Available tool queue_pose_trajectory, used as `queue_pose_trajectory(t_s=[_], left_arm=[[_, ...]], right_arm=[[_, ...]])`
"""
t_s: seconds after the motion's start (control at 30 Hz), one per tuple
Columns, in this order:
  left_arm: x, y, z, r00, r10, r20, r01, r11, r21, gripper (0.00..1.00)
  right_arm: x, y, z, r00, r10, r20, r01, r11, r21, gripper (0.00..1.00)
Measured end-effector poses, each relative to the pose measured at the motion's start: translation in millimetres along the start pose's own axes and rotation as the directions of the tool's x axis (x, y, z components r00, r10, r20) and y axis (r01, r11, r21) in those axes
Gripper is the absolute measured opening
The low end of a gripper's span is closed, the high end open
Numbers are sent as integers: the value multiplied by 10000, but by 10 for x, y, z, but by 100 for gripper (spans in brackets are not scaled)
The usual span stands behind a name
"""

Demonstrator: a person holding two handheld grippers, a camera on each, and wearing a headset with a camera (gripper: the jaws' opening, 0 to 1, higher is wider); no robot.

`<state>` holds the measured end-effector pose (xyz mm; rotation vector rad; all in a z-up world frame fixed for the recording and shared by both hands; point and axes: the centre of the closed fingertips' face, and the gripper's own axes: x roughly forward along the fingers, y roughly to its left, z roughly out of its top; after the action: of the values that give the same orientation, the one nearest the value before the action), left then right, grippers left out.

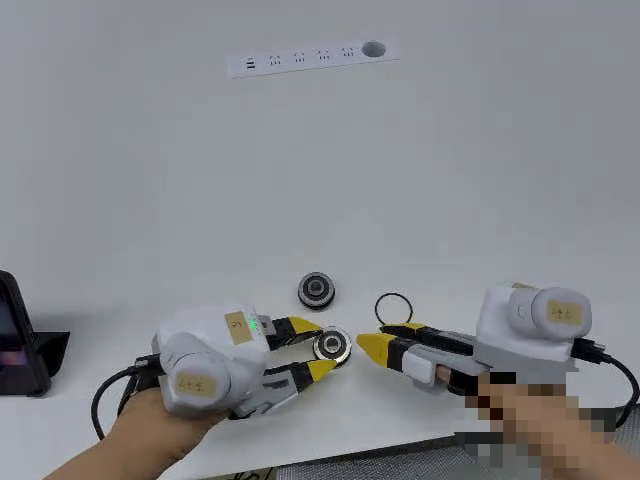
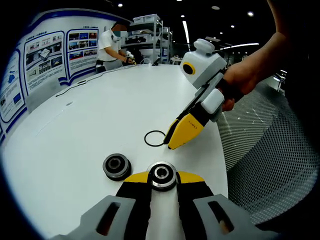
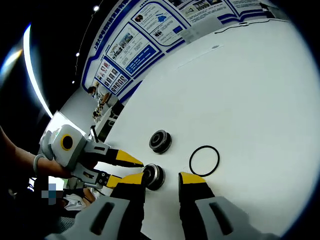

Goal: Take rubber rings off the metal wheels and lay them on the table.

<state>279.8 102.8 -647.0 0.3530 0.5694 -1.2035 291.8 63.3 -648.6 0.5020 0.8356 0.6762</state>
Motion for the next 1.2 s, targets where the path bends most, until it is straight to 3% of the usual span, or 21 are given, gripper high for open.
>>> queue_pose_trajectory(t_s=[0.43, 0.73, 1.2], left_arm=[[76, 28, -26, 9993, -49, -367, 61, 9994, 342, 14], [73, 25, -18, 9997, -15, -242, 21, 9998, 212, 14], [73, 33, -16, 9998, 28, -185, -25, 9998, 172, 14]], right_arm=[[34, 51, -26, 9995, 297, -108, -294, 9992, 259, 27], [167, 118, -103, 9967, 677, -440, -642, 9950, 771, 27], [272, 142, -120, 9939, 976, -521, -885, 9838, 1560, 27]])
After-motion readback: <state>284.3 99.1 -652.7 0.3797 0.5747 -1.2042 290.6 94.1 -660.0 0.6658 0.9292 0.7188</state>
